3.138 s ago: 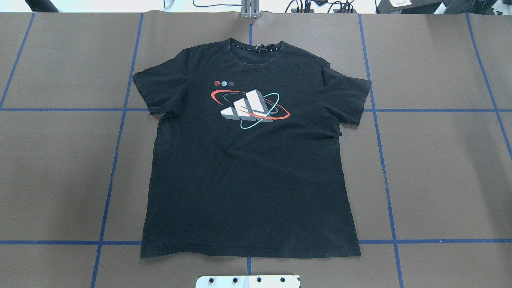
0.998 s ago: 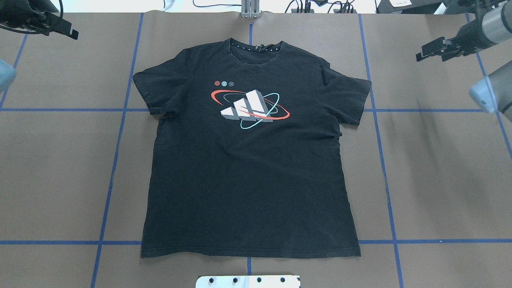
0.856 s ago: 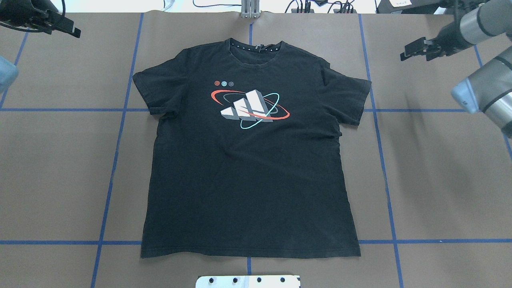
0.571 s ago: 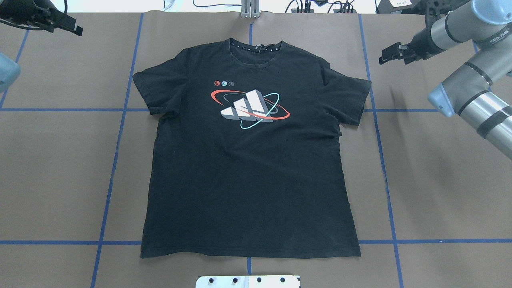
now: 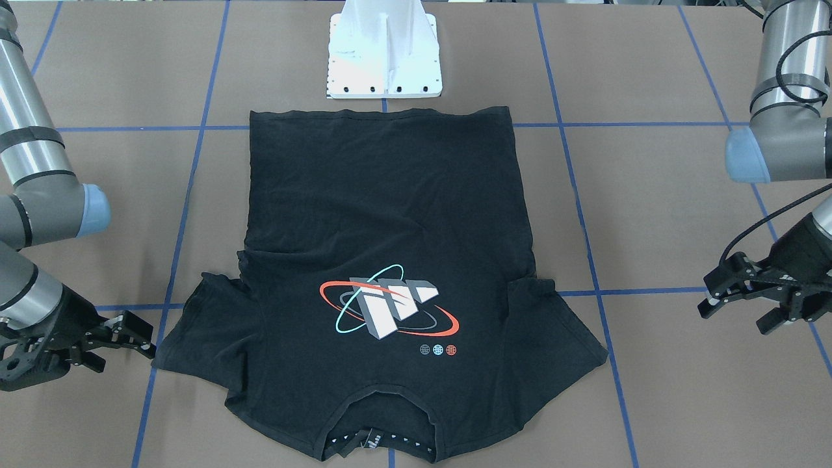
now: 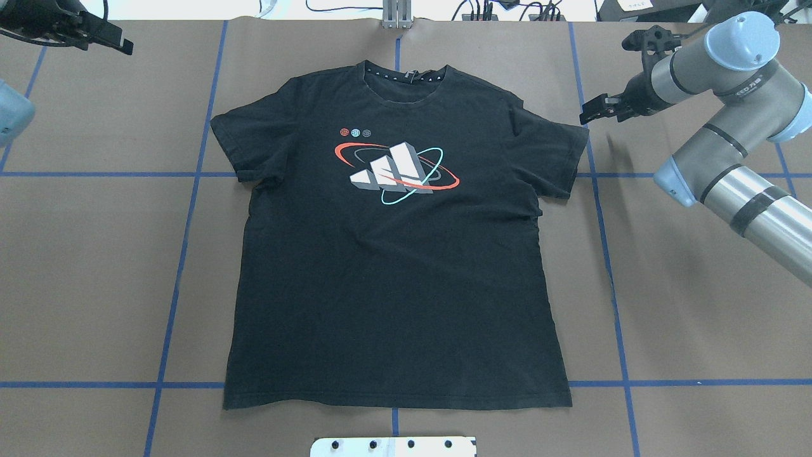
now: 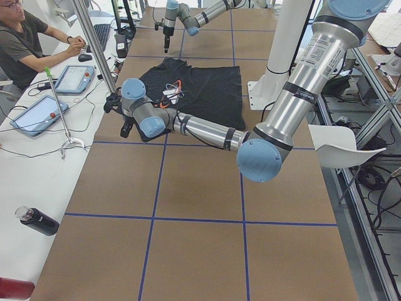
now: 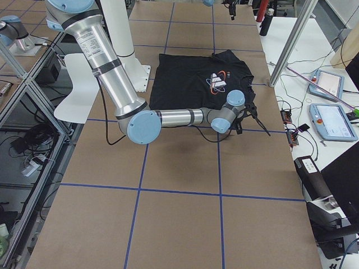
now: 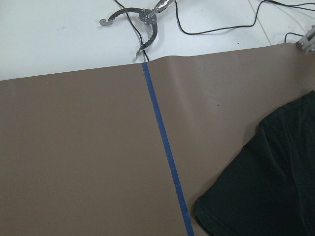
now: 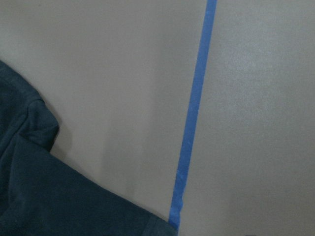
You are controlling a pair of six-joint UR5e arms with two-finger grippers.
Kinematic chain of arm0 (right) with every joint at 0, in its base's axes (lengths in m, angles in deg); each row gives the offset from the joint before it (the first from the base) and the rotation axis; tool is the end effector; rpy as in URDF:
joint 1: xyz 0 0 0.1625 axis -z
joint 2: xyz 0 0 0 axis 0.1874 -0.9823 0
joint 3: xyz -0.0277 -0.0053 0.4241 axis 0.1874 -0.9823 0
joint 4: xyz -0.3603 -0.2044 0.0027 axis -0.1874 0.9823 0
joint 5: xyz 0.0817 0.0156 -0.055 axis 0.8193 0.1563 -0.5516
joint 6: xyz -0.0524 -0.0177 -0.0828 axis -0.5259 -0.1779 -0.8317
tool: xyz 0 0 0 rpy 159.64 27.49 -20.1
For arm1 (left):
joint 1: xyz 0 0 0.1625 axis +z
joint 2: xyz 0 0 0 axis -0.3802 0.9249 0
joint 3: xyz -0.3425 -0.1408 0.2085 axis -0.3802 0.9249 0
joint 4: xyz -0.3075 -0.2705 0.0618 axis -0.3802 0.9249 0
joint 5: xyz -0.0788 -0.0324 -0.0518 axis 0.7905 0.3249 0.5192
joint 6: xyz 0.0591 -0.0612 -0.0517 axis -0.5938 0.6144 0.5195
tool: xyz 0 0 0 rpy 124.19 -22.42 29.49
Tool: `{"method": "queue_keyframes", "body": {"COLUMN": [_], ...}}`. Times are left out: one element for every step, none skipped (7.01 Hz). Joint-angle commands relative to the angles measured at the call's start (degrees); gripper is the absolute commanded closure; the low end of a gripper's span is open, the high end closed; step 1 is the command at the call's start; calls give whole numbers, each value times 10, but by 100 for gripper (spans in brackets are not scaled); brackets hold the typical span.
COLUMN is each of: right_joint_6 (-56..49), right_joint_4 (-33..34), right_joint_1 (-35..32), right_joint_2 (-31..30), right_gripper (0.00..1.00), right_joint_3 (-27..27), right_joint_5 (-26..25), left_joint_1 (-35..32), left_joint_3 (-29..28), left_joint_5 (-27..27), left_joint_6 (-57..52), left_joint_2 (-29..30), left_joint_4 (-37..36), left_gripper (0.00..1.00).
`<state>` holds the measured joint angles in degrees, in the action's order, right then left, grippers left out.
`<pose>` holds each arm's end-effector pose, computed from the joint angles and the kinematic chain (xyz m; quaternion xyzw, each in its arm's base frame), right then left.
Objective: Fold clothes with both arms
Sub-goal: 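Move the right gripper toward the shirt's shoulder farthest from the robot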
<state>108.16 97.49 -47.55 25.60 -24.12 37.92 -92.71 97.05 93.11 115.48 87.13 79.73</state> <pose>-0.3156 -0.6610 0.5012 0.1572 -0.4586 -0.0190 0.8744 0.1680 -0.6749 0.4196 0.2212 0.4694 0.0295 0.8543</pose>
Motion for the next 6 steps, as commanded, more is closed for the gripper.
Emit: {"method": "queue_keyframes", "body": {"right_joint_6": [0, 0, 0, 0, 0, -1], "right_joint_4": [1, 3, 3, 6, 7, 7], "right_joint_1": [10, 11, 16, 19, 30, 39], "right_joint_2": [2, 2, 3, 11, 12, 12], "right_gripper": [12, 14, 14, 14, 14, 14], "right_joint_3": [-9, -9, -9, -9, -9, -9], "right_joint_5": [-5, -5, -8, -17, -36, -52], "left_joint_1": [1, 0, 0, 0, 0, 0], "left_joint_3": [-32, -32, -32, -32, -32, -32], "left_joint_5": [0, 1, 1, 1, 1, 1], "left_joint_6": [26, 30, 30, 31, 32, 32], "left_joint_2": [9, 9, 9, 9, 9, 9], "left_joint_4": [43, 43, 43, 43, 43, 43], "left_gripper": [0, 0, 0, 0, 0, 0]}}
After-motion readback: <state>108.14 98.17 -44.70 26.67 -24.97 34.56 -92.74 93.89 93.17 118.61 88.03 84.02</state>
